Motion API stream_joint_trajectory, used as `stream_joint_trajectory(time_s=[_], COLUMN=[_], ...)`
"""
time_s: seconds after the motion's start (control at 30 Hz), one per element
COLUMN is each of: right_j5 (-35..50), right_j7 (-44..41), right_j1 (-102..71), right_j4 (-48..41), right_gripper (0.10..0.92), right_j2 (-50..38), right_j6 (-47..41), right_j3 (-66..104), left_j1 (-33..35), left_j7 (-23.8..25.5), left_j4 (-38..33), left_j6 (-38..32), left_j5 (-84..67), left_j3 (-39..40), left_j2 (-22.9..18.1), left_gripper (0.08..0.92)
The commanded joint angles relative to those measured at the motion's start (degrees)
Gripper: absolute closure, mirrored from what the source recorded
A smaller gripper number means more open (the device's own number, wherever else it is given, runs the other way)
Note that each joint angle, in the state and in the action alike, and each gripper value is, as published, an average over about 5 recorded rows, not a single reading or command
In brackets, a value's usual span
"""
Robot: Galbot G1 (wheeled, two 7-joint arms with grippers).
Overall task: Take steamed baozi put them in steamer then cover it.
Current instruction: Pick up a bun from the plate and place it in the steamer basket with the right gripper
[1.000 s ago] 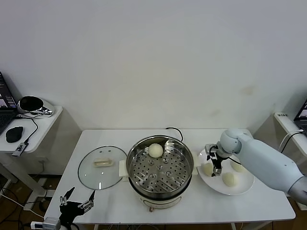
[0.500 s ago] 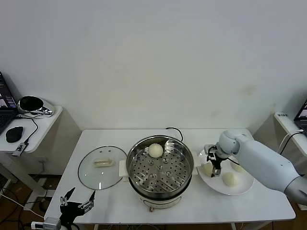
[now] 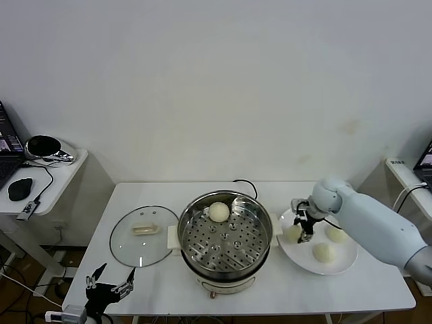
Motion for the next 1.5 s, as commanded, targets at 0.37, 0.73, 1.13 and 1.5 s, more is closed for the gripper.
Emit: stream_joint_trajectory(time_s=[0.37, 0.73, 1.13, 1.5], right_j5=[29.57, 41.72, 41.62, 36.06], right_j7=[-7.20, -7.13, -4.29, -0.84], right_j1=[43.08, 48.88, 41.95, 33.17], right_j4=[13.50, 12.14, 10.22, 4.04], right_gripper=[0.389, 0.389, 0.384, 0.385], right_j2=[-0.52, 13.88, 26.15, 31.96], right_j6=[-9.01, -15.26, -18.30, -19.25], right_j3=[-28.53, -32.33, -35.67, -33.62], left_j1=[-1.97, -3.51, -4.07, -4.06], left_j7=[-0.80, -0.72, -0.47, -0.55], left_j4=[-1.45, -2.59, -3.15, -3.21], left_j6=[-0.73, -0.69, -0.65, -0.72], left_j5=[4.73, 3.67, 2.06, 1.99], left_j3=[-0.34, -0.80, -2.00, -1.51], left_j2=[-0.34, -0.36, -0.34, -0.39], left_gripper=[0.177, 0.177, 0.177, 0.177])
